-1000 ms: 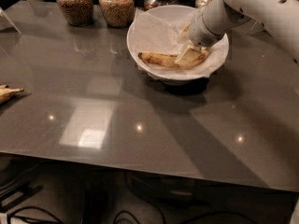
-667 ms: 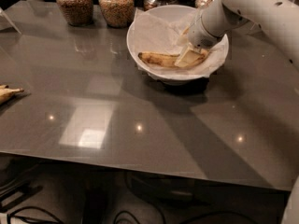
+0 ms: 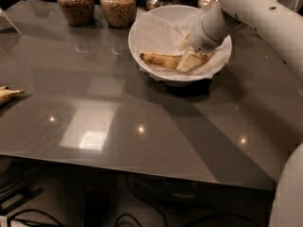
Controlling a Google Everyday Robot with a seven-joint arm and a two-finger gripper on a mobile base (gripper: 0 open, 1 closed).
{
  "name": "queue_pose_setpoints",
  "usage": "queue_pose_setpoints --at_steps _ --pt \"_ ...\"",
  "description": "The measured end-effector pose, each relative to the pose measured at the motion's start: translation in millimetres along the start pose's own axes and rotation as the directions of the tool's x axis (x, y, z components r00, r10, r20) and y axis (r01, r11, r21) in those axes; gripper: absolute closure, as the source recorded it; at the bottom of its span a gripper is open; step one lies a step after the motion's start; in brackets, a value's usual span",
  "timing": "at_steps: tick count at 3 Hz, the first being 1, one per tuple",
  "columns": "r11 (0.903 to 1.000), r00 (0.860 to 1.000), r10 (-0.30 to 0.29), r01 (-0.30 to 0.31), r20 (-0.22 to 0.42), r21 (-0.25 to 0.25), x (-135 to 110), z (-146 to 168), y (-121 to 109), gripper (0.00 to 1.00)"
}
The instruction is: Pick banana from white bowl
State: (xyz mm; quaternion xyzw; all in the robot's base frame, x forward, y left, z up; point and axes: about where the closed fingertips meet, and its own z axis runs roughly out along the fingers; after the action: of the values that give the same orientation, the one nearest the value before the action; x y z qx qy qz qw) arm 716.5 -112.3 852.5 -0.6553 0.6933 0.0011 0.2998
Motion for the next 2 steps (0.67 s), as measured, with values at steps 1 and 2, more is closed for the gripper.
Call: queue_pose_setpoints --at_steps 1,2 --pt "0.9998 1.0 0.014 -0.014 0.0 -0.013 2.6 9.4 0.4 0.48" --pt "0.9998 1.0 0.013 -0.013 0.0 -0.012 2.5 9.3 0.5 0.67"
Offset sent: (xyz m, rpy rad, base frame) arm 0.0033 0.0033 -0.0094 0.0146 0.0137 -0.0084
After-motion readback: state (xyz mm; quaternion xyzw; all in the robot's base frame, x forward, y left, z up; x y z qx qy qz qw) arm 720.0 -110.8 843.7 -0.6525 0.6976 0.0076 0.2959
